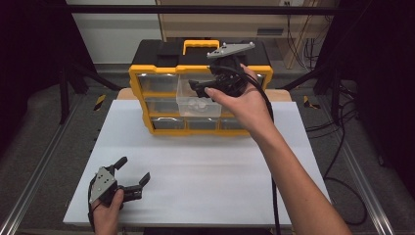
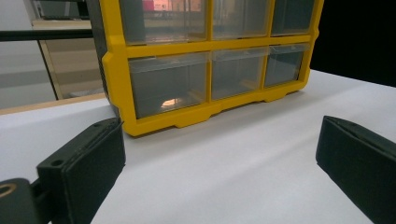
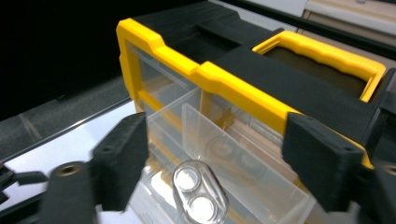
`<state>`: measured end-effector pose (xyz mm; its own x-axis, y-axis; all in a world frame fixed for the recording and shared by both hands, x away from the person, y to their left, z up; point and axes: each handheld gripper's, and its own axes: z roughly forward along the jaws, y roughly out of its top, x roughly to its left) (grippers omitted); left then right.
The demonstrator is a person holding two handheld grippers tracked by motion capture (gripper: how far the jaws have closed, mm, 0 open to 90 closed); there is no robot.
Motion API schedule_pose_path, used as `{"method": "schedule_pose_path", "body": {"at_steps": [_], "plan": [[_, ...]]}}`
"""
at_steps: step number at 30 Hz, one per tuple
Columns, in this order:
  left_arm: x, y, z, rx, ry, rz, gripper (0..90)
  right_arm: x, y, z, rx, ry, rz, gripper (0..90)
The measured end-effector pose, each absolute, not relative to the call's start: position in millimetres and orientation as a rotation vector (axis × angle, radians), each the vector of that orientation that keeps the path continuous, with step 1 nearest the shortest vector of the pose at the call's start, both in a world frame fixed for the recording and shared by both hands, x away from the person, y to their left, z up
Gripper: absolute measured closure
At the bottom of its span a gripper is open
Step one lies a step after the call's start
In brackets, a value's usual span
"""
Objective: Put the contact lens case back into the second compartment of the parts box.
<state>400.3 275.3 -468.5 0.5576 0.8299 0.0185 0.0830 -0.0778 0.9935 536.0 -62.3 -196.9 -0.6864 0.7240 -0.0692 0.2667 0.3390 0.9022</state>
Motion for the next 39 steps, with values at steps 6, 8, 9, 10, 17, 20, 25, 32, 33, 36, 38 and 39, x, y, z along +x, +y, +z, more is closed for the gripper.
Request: {"method": "schedule_pose_path", "body": {"at_steps": [6,8,9,10,17,20,25,32,33,36,38,39], "plan": [[400.3,275.5,-468.4,1.539,0.806,0.744,1.1,535.4,-58.8,-199.2,0.863,2.110,1.316,12.0],[400.4,275.4,-468.5,1.538,0.806,0.743,1.1,535.0,-58.7,-200.0,0.868,2.094,1.322,9.2],[400.6,275.4,-468.7,1.539,0.807,0.742,1.1,535.0,-58.8,-200.1,0.871,2.091,1.323,8.6],[400.6,275.5,-468.9,1.539,0.809,0.742,1.0,534.8,-59.9,-200.5,0.872,2.078,1.337,7.4],[402.5,276.0,-468.7,1.532,0.819,0.748,1.0,535.8,-71.8,-204.4,0.863,2.054,1.391,5.2],[401.9,274.4,-468.2,1.546,0.807,0.755,1.0,534.3,-78.8,-210.0,0.855,2.031,1.408,5.1],[399.0,275.8,-468.7,1.543,0.809,0.750,1.0,529.7,-92.3,-218.5,0.876,1.990,1.460,4.9],[400.5,276.3,-468.4,1.539,0.809,0.749,1.0,526.6,-122.5,-218.5,0.913,1.928,1.482,4.6],[400.6,275.8,-468.4,1.541,0.807,0.749,1.0,526.6,-122.5,-218.5,0.913,1.928,1.482,4.6],[400.5,274.4,-468.6,1.546,0.805,0.749,0.9,523.1,-137.0,-219.2,0.922,1.911,1.485,4.4],[400.3,274.4,-468.6,1.548,0.805,0.749,0.9,521.2,-143.7,-220.1,0.927,1.904,1.484,4.4],[400.1,274.5,-468.6,1.548,0.805,0.750,0.9,520.3,-146.8,-220.6,0.929,1.901,1.483,4.4]]}}
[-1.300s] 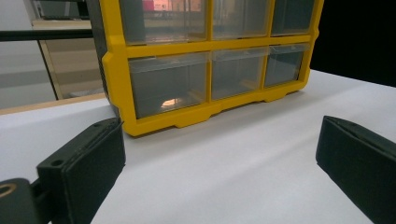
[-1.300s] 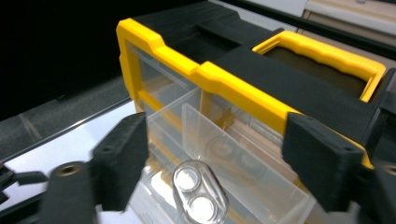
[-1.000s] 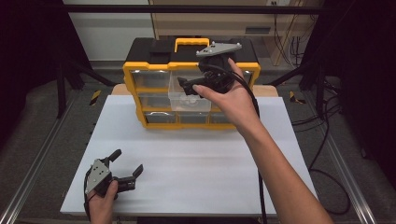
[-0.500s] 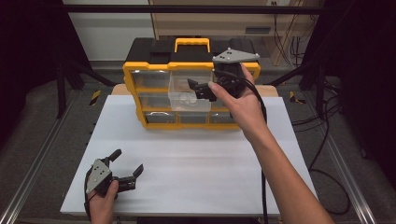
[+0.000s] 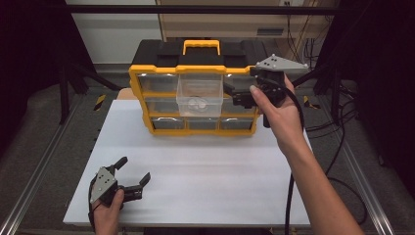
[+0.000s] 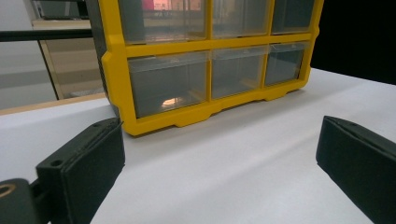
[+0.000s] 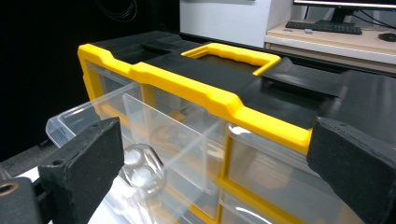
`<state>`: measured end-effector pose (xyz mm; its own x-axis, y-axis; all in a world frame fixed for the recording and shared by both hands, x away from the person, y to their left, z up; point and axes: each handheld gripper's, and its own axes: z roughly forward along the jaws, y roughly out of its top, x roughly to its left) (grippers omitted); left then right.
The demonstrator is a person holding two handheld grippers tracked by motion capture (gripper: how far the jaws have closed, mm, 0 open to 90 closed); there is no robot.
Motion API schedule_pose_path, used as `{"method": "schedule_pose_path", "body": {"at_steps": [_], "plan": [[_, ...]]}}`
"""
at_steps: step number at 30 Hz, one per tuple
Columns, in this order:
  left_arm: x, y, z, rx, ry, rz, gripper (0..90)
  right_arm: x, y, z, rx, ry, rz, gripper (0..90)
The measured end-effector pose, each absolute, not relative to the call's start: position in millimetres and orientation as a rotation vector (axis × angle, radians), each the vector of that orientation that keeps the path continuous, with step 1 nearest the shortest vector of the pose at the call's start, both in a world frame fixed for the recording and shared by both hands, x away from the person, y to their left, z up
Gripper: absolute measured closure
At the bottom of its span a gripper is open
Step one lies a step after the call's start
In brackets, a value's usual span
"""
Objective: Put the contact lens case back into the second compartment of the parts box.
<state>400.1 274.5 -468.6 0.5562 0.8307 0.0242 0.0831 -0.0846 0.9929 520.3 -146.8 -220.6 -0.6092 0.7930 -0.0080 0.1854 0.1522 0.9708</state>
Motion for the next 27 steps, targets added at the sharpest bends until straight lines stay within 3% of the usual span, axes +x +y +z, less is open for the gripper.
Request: {"method": "schedule_pose_path", "body": {"at_steps": [14,27], "plan": [[399.7,275.1,-468.9,1.545,0.809,0.749,0.9,509.3,-176.0,-224.1,0.940,1.882,1.449,4.1],[399.4,275.1,-468.9,1.548,0.811,0.753,0.8,487.9,-228.2,-245.5,0.966,1.834,1.417,4.1]]}}
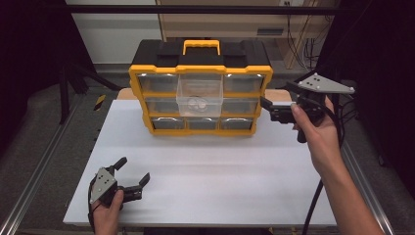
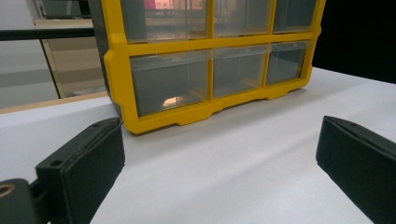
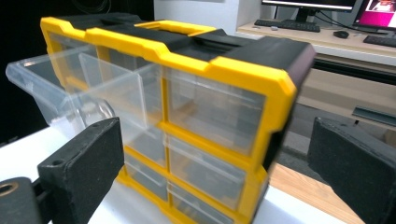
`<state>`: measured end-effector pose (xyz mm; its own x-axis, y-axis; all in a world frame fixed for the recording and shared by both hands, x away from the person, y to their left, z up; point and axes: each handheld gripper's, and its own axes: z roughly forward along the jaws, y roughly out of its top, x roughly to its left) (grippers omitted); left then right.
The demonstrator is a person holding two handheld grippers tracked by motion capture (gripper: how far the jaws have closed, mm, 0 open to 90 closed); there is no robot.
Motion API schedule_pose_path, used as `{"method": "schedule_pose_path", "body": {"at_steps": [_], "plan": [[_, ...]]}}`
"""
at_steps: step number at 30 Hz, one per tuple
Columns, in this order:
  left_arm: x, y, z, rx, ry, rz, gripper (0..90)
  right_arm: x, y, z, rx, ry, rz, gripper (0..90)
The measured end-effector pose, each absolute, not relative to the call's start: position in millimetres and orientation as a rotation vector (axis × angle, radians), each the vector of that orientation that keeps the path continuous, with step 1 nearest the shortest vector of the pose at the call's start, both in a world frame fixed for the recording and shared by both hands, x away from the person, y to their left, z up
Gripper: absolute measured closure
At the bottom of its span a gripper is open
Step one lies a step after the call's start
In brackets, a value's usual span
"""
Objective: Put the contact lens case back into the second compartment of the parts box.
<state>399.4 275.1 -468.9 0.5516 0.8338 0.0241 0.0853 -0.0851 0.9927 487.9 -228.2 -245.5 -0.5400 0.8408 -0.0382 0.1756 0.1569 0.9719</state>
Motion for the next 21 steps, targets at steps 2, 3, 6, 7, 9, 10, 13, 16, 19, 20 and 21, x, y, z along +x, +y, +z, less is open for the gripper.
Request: {"method": "schedule_pose_path", "body": {"at_steps": [2,3,6,7,9,10,13,16,19,20,21], "plan": [[399.4,275.3,-468.9,1.545,0.812,0.754,0.9,483.0,-235.0,-249.0,0.969,1.832,1.410,3.6],[399.4,275.7,-468.9,1.545,0.812,0.752,0.9,483.0,-235.0,-249.0,0.969,1.832,1.410,3.6],[399.5,276.7,-468.7,1.543,0.814,0.752,0.8,473.0,-247.2,-257.3,0.976,1.816,1.414,3.1],[399.7,276.8,-468.7,1.542,0.814,0.752,0.8,473.0,-247.2,-257.3,0.976,1.816,1.414,3.1],[399.8,276.6,-468.7,1.542,0.812,0.751,0.9,468.0,-253.8,-262.5,0.982,1.809,1.417,2.8],[399.8,276.2,-468.6,1.545,0.810,0.750,0.9,464.2,-260.5,-268.3,0.992,1.806,1.407,2.7],[399.9,276.0,-468.6,1.546,0.810,0.750,0.9,461.3,-267.8,-275.9,1.015,1.805,1.406,2.7],[399.6,276.3,-468.8,1.545,0.812,0.750,0.9,457.3,-279.6,-289.4,1.049,1.794,1.409,2.7],[399.0,276.0,-468.9,1.545,0.812,0.749,0.9,453.4,-288.4,-301.0,1.082,1.793,1.414,2.8],[398.9,275.9,-469.0,1.546,0.812,0.750,0.9,451.9,-291.6,-305.3,1.082,1.795,1.417,2.8],[398.9,275.9,-469.0,1.546,0.812,0.750,0.9,450.1,-294.4,-309.9,1.081,1.795,1.423,2.5]]}}
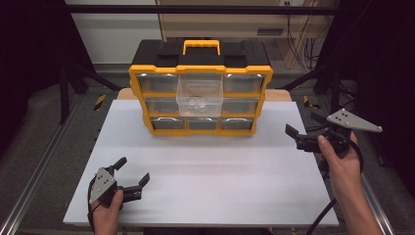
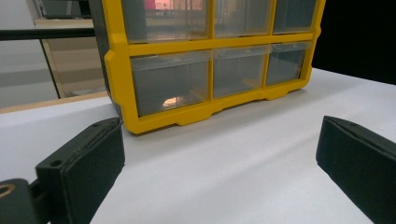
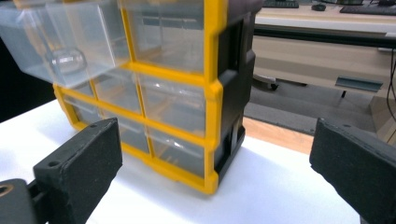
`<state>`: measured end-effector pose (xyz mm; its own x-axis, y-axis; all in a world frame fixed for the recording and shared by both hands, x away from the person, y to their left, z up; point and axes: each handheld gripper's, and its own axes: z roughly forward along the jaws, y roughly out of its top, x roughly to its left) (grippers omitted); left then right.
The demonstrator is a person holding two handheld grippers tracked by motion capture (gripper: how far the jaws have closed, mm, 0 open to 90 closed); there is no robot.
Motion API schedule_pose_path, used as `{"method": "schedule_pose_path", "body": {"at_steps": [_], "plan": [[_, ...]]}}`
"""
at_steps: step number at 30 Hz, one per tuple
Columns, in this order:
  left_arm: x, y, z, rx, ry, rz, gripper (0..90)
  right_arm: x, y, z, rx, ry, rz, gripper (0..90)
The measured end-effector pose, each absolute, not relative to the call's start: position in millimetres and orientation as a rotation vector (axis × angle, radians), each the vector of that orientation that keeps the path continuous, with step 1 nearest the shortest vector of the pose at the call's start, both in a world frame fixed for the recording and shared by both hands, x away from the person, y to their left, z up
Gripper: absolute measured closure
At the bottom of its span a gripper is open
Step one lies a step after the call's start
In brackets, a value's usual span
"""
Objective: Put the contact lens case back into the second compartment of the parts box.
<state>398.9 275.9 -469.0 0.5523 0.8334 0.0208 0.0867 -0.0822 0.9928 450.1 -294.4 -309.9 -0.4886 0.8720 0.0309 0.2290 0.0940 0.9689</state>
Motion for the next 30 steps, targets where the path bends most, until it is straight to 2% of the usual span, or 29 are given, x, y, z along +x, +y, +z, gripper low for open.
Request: {"method": "schedule_pose_path", "body": {"at_steps": [10,20,30], "plan": [[398.2,278.5,-468.0,1.536,0.808,0.753,0.6,437.3,-314.3,-339.7,1.130,1.778,1.416,2.9],[389.5,288.4,-462.6,1.496,0.798,0.717,0.4,422.5,-329.0,-387.0,1.190,1.745,1.435,2.9],[380.4,295.5,-461.5,1.524,0.798,0.707,0.4,413.5,-326.7,-421.3,1.211,1.778,1.433,4.3]]}}
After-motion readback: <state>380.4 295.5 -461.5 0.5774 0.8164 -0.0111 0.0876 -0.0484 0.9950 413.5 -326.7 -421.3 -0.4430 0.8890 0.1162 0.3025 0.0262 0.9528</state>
